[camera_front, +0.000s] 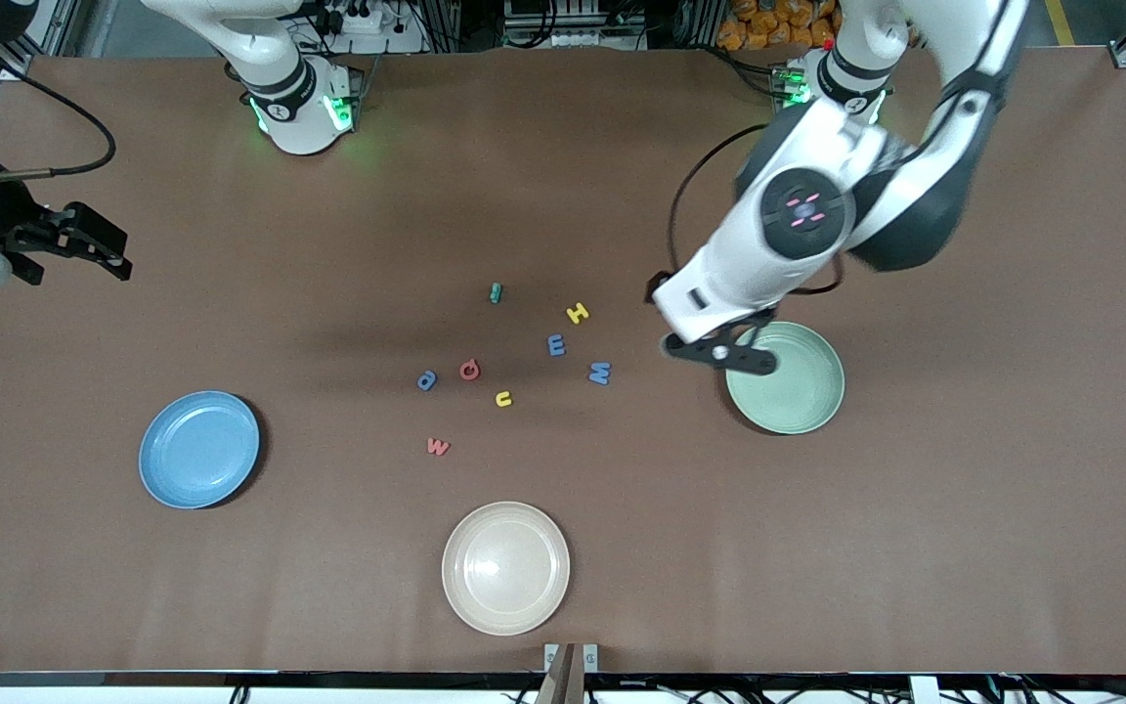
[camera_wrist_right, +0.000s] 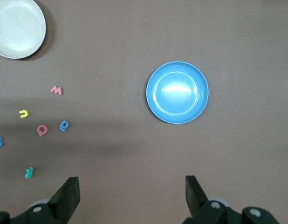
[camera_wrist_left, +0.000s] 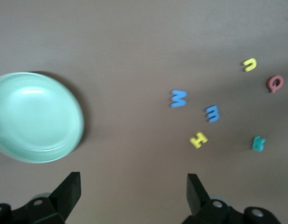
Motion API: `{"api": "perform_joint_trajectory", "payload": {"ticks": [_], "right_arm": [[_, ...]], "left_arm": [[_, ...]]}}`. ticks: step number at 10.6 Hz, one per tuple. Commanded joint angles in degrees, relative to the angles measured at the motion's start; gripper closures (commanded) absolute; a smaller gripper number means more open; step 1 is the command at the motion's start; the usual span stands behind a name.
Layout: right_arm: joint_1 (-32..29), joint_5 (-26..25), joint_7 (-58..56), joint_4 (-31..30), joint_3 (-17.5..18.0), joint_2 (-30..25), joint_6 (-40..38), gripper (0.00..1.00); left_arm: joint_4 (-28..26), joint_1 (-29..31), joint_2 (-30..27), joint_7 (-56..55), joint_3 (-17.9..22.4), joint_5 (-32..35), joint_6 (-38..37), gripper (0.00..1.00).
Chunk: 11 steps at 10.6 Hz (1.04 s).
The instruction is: Sort upper and lower case letters into plates
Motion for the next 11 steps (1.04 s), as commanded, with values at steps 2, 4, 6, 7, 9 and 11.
{"api": "perform_joint_trajectory", "payload": {"ticks": [2,4,6,7,9,11], "right_arm": [[0.8,3.3,0.0,0.5,0.4,4.2,0.9,0.0],[5.3,3.0,-0.1,0.0,0.4,9.1,5.2,0.0],[8.6,2.8,-0.1,-0.1,0.4,17.9,12.1,0.0],[9.6,2.7,-0.1,-0.2,0.4,21.5,16.0,0.0],[12.8,2.5,1.4,-0.1,0.3,26.6,23.0,0.0],[13.0,2.3,2.7,0.0,0.4,29.2,28.0,0.0]], "left_arm": [[2.0,-8.1,7.3,-16.7,1.1,3.8,9.0,0.0],[2.1,-11.0,9.8,-20.4,1.6,5.2,13.0,0.0],[2.1,-15.1,11.7,-28.3,2.2,5.4,17.2,0.0],[2.0,-16.6,12.4,-32.1,2.1,5.4,18.5,0.0],[2.1,-19.1,13.0,-34.7,2.2,5.4,18.7,0.0],[2.1,-21.6,14.3,-37.1,2.2,6.1,19.7,0.0]]}}
